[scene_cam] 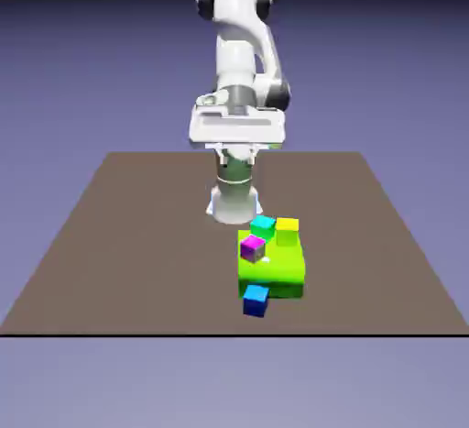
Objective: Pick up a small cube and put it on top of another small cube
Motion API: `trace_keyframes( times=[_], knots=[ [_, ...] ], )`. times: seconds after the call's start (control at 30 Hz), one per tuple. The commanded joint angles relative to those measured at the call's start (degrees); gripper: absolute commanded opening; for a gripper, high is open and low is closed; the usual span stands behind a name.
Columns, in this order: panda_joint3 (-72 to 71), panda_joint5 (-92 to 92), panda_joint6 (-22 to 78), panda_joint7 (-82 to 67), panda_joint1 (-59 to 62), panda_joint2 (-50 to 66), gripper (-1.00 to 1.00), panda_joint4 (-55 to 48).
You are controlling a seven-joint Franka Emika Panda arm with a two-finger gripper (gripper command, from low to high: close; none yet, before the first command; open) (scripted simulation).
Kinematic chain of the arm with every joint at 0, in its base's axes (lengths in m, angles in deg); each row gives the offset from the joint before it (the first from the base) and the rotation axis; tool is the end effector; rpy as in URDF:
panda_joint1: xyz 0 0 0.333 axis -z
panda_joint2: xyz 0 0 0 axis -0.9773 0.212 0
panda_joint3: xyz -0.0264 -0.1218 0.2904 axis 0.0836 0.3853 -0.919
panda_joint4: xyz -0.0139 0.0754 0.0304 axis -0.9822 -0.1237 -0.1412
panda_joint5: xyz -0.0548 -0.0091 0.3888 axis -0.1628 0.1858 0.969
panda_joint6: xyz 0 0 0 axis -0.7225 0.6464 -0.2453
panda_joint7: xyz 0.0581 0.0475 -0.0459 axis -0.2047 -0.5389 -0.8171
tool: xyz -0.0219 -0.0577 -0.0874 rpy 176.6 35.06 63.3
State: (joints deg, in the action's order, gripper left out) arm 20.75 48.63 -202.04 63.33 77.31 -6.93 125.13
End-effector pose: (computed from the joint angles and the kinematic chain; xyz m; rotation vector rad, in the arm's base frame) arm 0.4012 0.0046 0.4532 -2.5158 0.9787 -0.9763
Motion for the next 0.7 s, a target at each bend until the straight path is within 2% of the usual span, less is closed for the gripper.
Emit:
trace_keyframes(
  times=[0.0,0.67],
  knots=[
    [-0.2,0.2,2.3,0.4,0.2,2.1,0.00,-1.9],
    [-4.1,4.6,48.9,9.1,4.2,43.6,0.00,-38.9]
  ],
)
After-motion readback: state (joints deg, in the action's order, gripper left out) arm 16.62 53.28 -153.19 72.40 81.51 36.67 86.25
